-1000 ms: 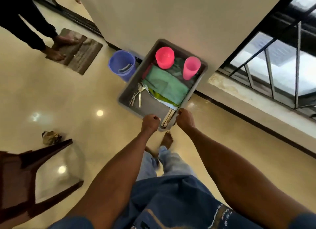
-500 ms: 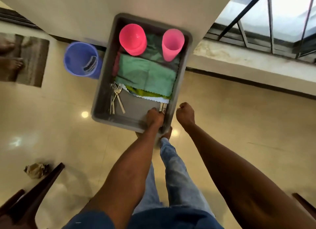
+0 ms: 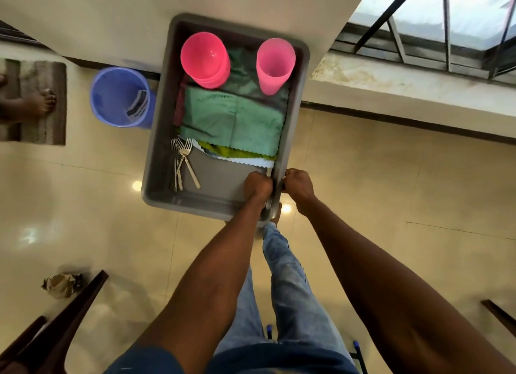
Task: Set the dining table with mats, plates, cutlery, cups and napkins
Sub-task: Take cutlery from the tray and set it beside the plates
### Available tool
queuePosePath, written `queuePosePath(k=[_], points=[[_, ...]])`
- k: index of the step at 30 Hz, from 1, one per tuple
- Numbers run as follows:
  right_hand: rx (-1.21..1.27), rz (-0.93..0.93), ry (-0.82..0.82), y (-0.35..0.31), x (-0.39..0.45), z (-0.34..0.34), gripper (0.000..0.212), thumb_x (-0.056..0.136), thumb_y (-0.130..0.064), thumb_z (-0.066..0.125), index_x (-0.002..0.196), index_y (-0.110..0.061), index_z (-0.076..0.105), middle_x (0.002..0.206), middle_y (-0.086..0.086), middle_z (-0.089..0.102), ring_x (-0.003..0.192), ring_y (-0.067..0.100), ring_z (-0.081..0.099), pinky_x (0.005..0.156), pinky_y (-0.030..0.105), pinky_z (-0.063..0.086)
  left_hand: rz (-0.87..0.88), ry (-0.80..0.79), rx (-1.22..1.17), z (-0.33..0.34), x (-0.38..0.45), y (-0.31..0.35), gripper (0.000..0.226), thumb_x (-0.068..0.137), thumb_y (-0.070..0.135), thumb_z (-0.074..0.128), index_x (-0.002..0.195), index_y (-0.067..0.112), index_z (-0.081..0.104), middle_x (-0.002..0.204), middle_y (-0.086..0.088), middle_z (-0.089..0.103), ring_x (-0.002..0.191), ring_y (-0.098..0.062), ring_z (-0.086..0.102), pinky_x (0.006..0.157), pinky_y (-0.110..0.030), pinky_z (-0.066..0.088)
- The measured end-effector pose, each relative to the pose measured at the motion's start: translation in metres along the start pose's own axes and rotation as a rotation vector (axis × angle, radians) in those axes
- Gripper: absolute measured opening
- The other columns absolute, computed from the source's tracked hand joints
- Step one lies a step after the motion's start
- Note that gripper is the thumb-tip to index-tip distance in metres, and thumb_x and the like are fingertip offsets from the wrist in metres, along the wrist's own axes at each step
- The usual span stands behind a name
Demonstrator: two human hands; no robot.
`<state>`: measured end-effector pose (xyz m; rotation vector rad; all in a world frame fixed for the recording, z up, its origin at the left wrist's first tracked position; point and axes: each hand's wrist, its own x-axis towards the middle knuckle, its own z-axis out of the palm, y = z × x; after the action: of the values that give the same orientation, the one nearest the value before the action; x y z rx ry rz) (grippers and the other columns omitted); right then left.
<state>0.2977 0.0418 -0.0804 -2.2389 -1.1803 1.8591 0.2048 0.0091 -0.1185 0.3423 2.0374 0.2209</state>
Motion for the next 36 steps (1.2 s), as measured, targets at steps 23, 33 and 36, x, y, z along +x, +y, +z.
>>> queuePosePath(k=[23, 33, 36], points=[[0.059, 0.006, -0.037, 0.006, 0.008, -0.004, 0.028, 0.080, 0.009, 0.043, 0.099, 0.017, 0.062, 0.081, 0.021, 0.062, 0.073, 0.028, 0.057, 0.078, 0.050, 0.056, 0.050, -0.038, 0.067, 0.002, 0.005, -0.003, 0.022, 0.093, 0.012, 0.055, 0.108, 0.004, 0.068, 0.110, -0.012, 0.070, 0.099, -0.031, 0.065, 0.077, -0.033, 0.050], [0.077, 0.001, -0.059, 0.005, 0.009, -0.005, 0.028, 0.087, 0.010, 0.042, 0.103, 0.013, 0.065, 0.086, 0.022, 0.065, 0.075, 0.029, 0.061, 0.084, 0.050, 0.055, 0.037, -0.312, -0.245, -0.007, 0.008, -0.014, 0.023, 0.098, 0.015, 0.053, 0.116, 0.005, 0.065, 0.102, -0.012, 0.067, 0.086, -0.023, 0.062, 0.071, -0.028, 0.048], [0.085, 0.005, -0.056, 0.004, 0.009, -0.004, 0.026, 0.090, 0.007, 0.043, 0.104, 0.011, 0.065, 0.094, 0.027, 0.067, 0.078, 0.030, 0.064, 0.086, 0.052, 0.056, 0.049, -0.363, -0.291, -0.011, 0.007, -0.018, 0.019, 0.100, 0.018, 0.054, 0.113, 0.008, 0.063, 0.099, -0.011, 0.068, 0.088, -0.025, 0.064, 0.066, -0.028, 0.051]])
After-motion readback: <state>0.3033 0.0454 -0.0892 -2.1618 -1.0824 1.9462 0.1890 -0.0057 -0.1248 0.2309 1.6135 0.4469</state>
